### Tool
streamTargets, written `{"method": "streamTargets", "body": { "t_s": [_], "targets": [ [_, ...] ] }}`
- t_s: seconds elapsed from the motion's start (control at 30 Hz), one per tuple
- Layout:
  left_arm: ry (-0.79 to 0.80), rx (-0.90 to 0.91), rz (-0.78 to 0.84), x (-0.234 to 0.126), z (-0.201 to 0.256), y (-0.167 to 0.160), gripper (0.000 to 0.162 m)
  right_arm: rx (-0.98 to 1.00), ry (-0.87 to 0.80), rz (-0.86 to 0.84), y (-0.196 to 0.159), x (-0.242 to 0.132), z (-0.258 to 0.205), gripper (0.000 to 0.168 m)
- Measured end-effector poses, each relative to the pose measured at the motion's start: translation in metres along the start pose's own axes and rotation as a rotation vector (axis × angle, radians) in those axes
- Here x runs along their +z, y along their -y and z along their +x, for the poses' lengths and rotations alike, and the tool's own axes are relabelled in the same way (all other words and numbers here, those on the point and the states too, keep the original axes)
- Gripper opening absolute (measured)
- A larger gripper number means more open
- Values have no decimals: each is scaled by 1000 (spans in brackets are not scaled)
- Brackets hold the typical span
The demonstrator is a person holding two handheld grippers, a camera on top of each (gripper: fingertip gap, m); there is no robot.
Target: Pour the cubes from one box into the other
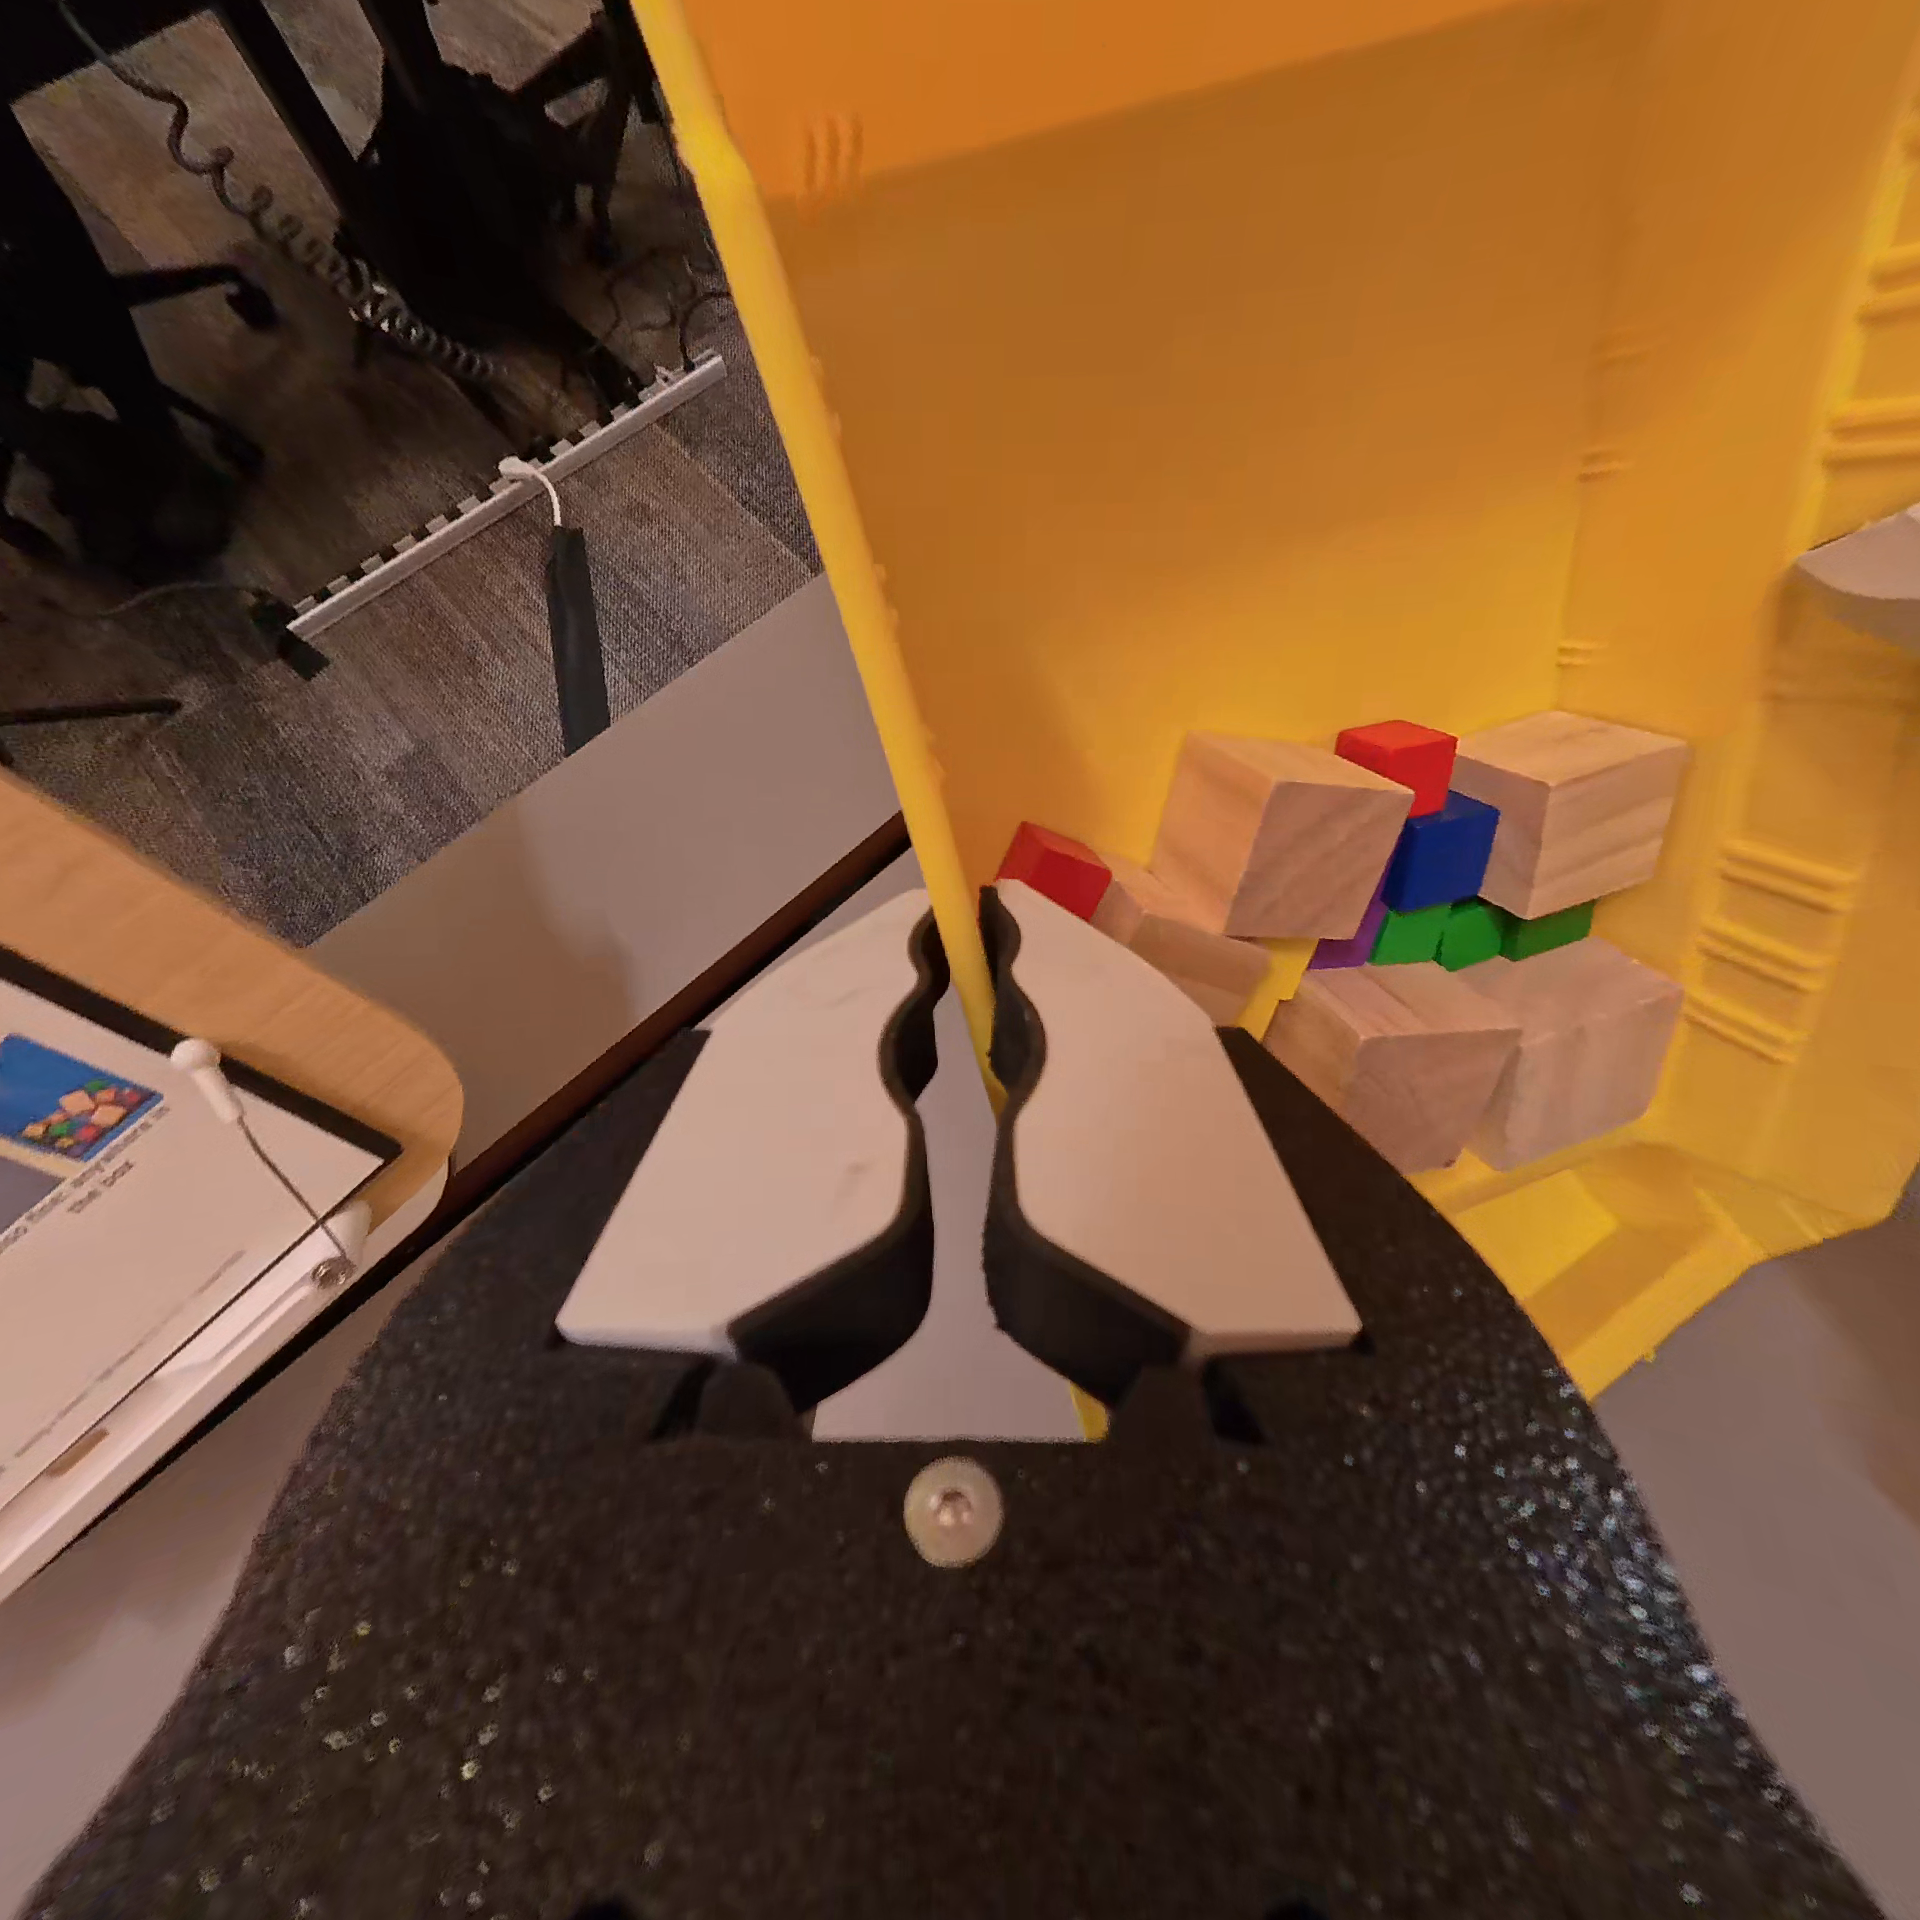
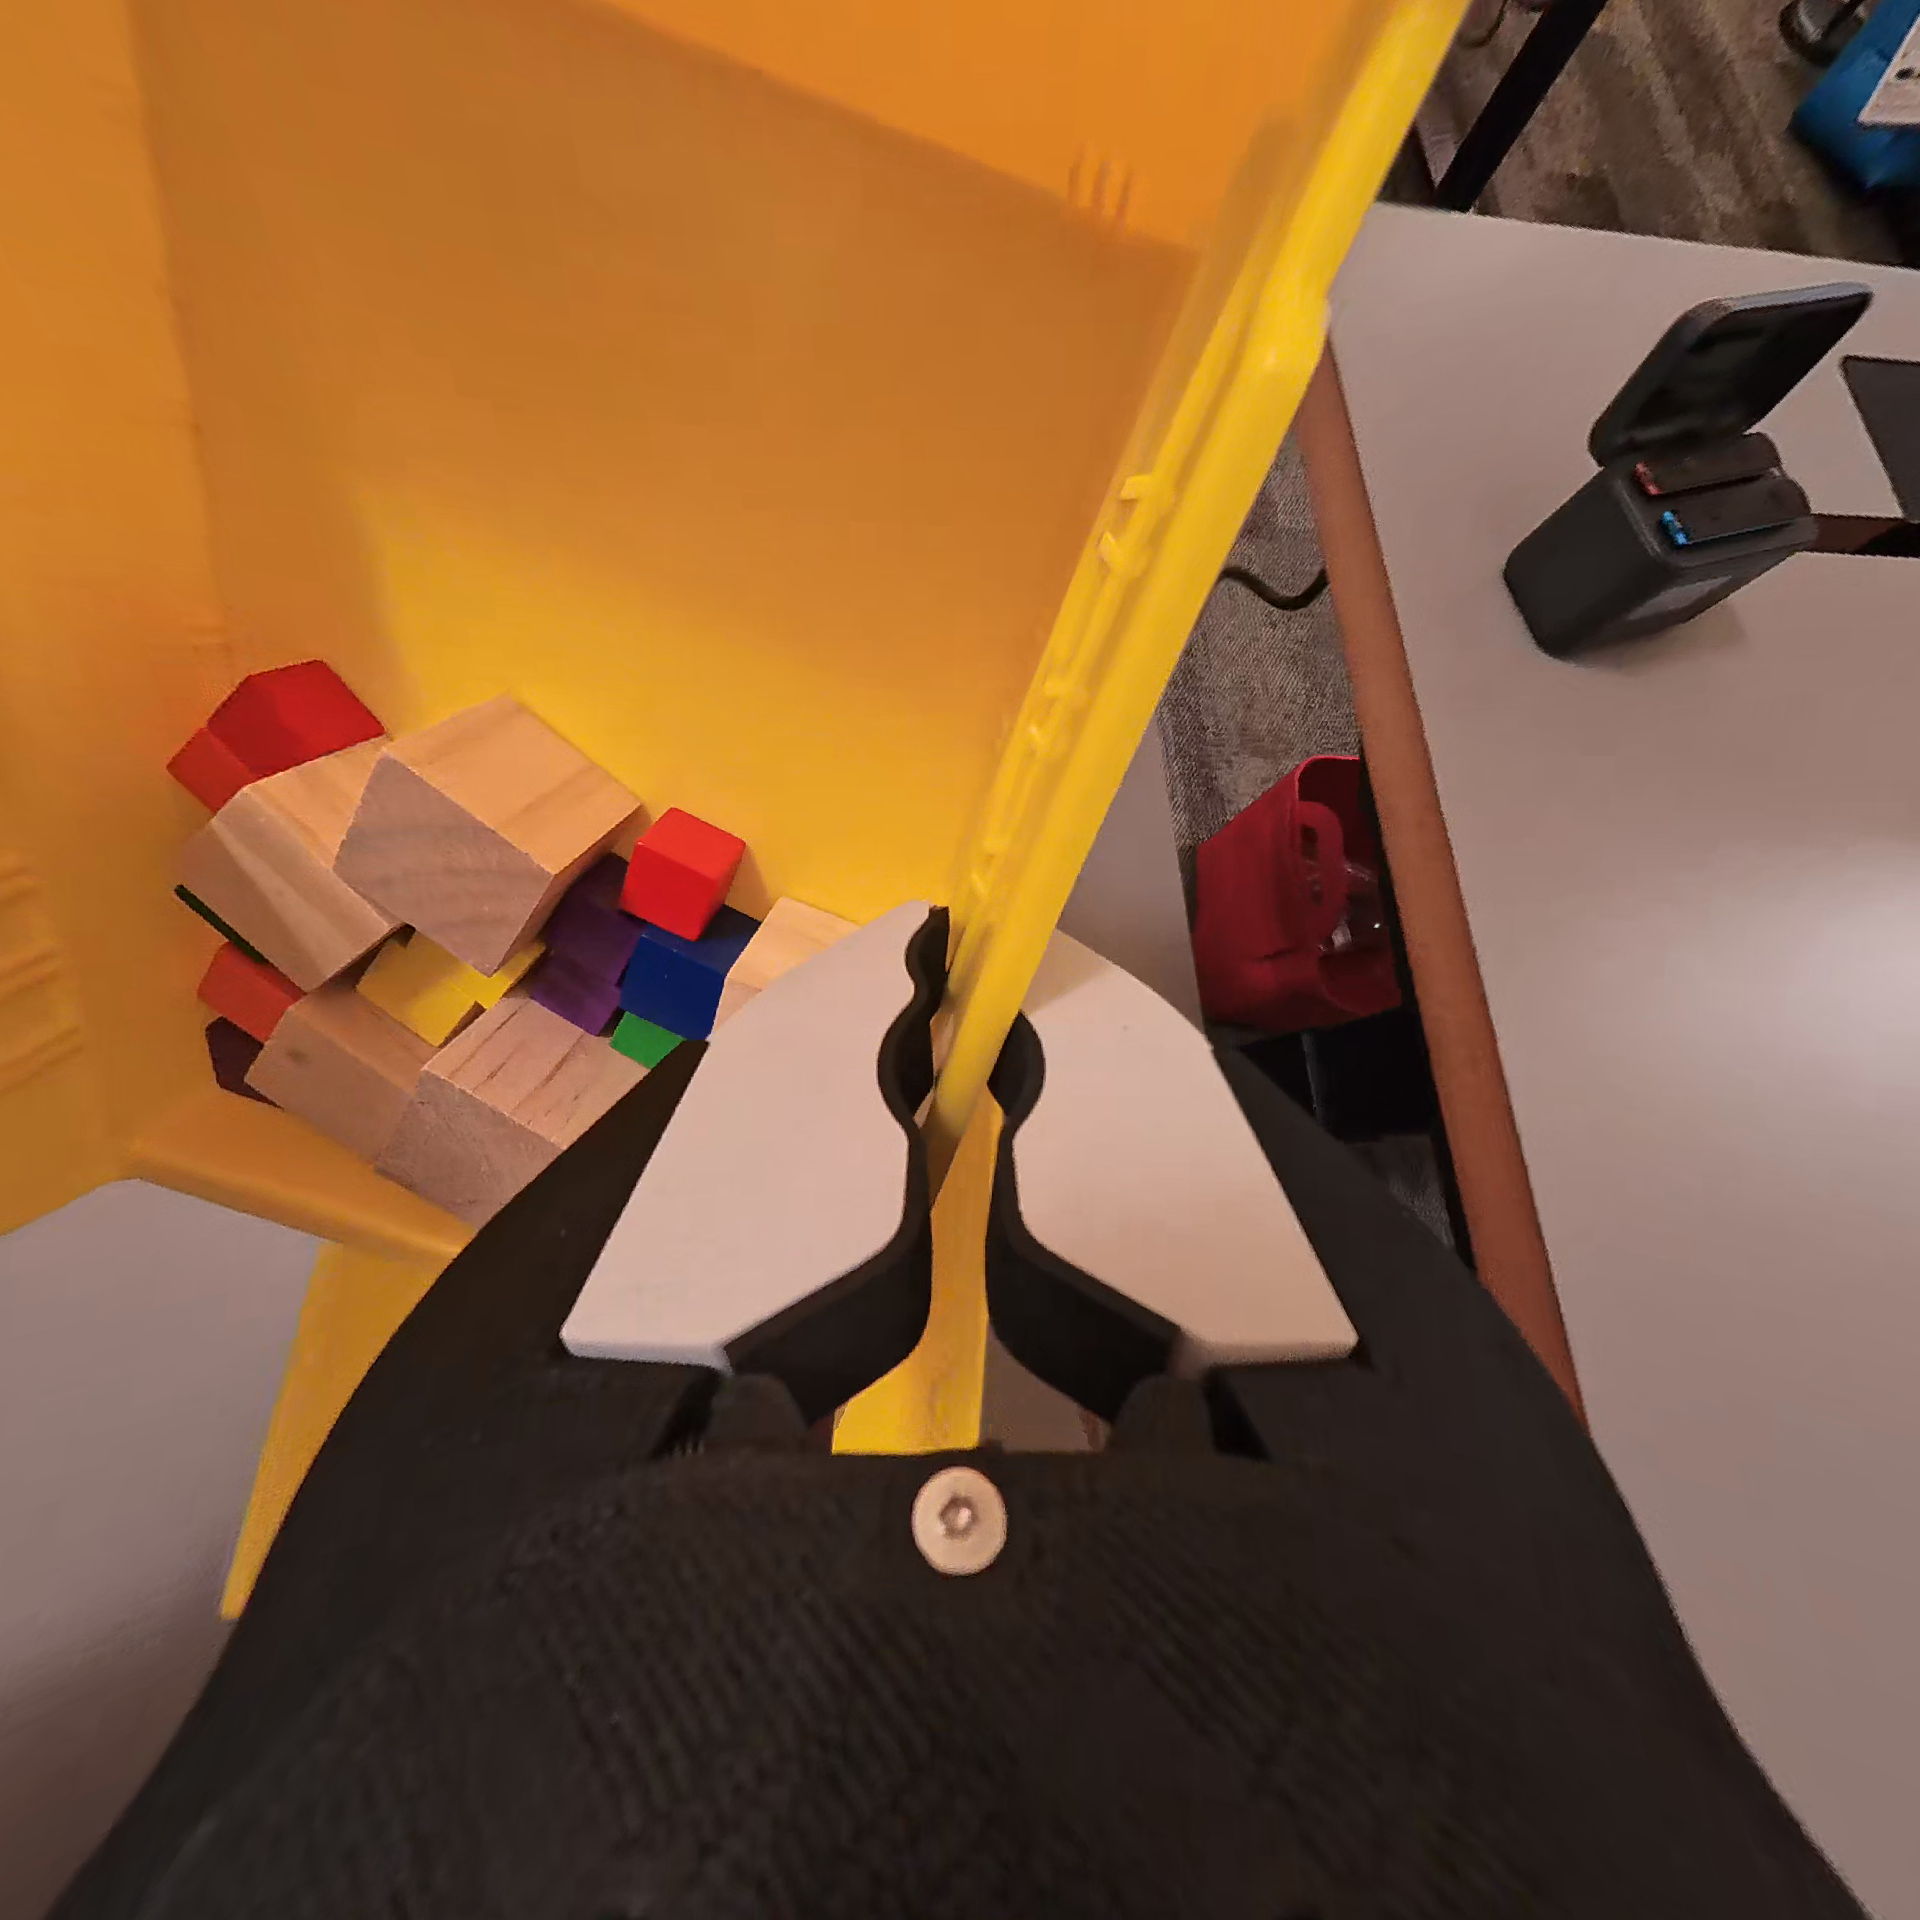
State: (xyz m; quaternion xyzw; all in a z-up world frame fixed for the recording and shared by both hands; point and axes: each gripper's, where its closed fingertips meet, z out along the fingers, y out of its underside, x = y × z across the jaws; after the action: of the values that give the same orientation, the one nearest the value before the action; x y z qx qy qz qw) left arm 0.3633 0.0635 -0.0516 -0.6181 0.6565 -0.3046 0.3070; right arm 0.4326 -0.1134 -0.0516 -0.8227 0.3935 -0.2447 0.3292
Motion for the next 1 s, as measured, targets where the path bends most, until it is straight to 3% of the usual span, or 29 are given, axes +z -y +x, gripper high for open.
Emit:
{"method": "streamTargets", "body": {
  "t_s": [0.17,0.57,0.7,1.0],
  "targets": [
    [-46,-12,68,15,14,13,5,-22,-62,111,12,-4,24,5],
    [-39,14,406,34,37,45,4,-1,-156,458,28,-12,63,5],
    [-60,-9,509,35,42,44,4,72,-149,573,27,-16,66,5],
    [-55,-60,599,34,35,30,4,74,-130,654,18,-11,52,5]
  ]
}}
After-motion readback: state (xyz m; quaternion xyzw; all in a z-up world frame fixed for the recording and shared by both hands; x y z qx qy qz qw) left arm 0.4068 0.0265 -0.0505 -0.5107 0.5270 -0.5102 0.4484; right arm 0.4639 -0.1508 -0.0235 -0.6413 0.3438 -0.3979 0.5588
